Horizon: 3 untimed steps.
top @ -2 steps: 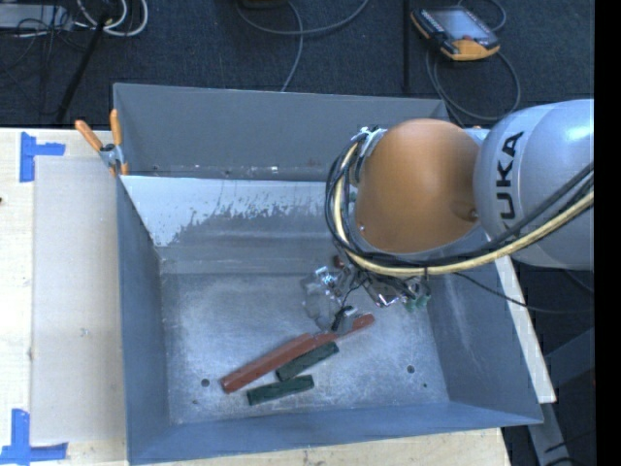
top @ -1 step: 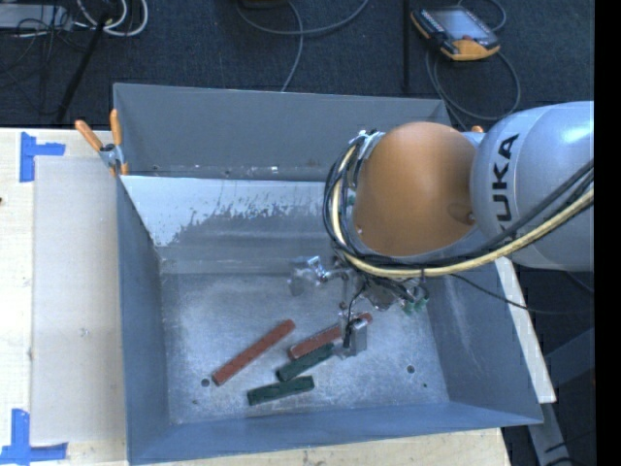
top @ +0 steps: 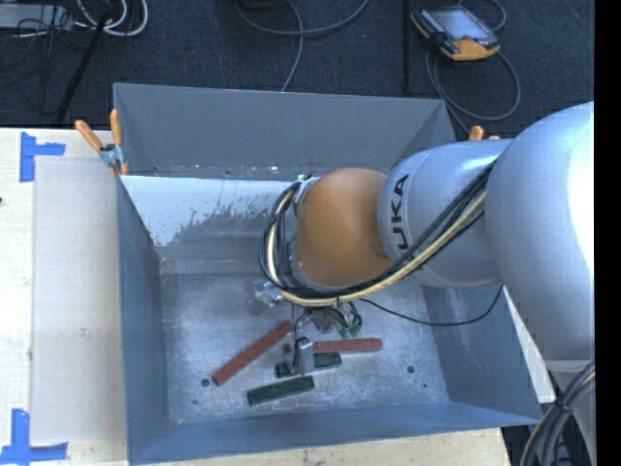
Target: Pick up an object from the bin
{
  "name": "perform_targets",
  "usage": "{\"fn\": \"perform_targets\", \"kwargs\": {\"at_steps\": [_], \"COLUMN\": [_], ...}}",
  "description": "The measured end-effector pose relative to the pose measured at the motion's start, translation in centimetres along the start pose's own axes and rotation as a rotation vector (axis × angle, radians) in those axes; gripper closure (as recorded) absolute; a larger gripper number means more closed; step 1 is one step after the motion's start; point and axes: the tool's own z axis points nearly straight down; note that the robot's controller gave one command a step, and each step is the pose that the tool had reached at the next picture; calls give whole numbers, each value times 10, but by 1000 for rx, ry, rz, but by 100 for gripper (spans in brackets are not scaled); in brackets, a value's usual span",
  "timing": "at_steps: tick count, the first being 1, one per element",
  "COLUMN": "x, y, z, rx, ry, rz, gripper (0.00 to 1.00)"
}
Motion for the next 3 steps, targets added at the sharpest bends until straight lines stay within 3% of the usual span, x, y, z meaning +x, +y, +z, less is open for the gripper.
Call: {"fn": "perform_targets", "kwargs": {"at_steps": [1,2,3], "x": [-2,-50,-43], "y": [-2,53,76], "z": [-4,-3,-152], "rx": [1,2,4], "ry": [-8,-9,-18], "rz": [4,-242,-252], "gripper": [100,100,100]}}
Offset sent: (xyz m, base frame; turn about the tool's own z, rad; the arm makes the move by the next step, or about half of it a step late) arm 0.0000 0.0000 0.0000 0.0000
